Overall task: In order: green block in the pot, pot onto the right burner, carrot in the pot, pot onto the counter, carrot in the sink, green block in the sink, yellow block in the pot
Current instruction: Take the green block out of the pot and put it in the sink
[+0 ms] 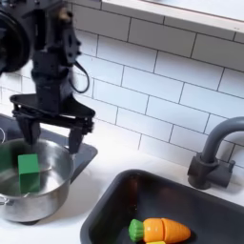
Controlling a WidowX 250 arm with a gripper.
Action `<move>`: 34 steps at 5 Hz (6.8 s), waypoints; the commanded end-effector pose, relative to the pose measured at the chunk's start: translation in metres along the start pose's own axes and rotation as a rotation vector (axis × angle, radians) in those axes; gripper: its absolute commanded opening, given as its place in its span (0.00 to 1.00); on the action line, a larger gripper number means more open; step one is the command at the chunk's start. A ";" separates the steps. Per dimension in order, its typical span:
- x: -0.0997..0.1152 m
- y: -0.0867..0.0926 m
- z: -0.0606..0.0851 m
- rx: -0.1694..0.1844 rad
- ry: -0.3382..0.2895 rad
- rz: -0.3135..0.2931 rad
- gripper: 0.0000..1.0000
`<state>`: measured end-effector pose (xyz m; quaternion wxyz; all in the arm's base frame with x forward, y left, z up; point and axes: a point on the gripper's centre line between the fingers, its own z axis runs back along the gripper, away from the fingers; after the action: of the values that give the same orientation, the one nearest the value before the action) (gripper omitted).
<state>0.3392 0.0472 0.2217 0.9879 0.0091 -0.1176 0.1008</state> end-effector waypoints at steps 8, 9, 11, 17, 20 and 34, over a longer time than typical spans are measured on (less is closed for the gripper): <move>-0.010 0.024 -0.031 0.081 0.085 0.189 1.00; -0.009 0.024 -0.036 0.087 0.092 0.200 1.00; -0.004 0.026 -0.051 0.100 0.106 0.224 1.00; -0.012 0.033 -0.066 0.115 0.129 0.246 0.00; -0.009 0.029 -0.052 0.108 0.099 0.222 0.00; -0.027 -0.135 -0.027 -0.078 0.032 -0.302 0.00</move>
<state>0.3468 -0.0901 0.1904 0.9929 -0.0143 -0.1049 -0.0544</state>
